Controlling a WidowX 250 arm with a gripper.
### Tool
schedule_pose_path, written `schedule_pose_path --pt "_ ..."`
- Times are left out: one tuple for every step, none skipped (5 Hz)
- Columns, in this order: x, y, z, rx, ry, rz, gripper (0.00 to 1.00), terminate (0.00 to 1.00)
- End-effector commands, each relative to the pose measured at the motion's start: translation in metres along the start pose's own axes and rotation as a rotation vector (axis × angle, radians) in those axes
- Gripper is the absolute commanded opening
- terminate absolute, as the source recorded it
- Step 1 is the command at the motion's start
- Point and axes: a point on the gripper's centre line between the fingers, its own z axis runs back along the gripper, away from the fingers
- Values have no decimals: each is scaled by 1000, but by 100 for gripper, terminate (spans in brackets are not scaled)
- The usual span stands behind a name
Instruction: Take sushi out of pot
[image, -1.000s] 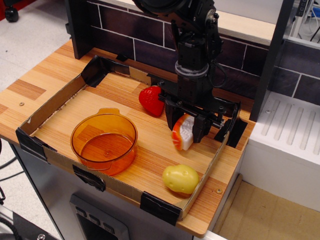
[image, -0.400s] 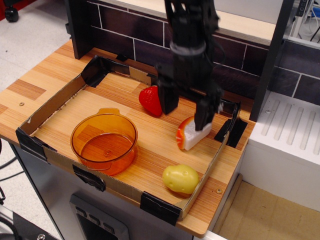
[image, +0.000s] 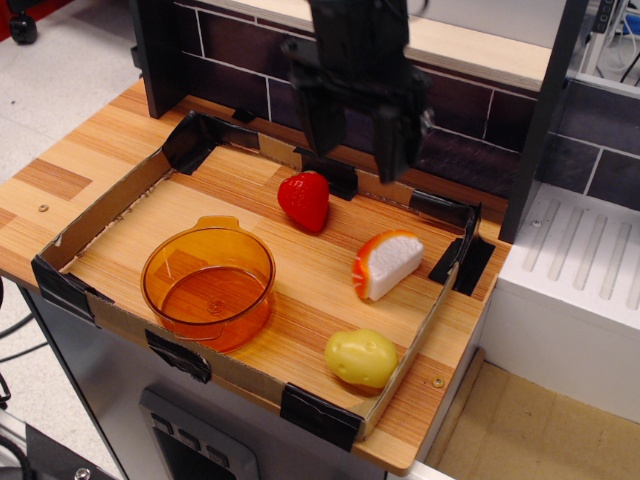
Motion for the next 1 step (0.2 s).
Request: schedule_pose_path --pt "7 7 19 15 -64 -10 100 100"
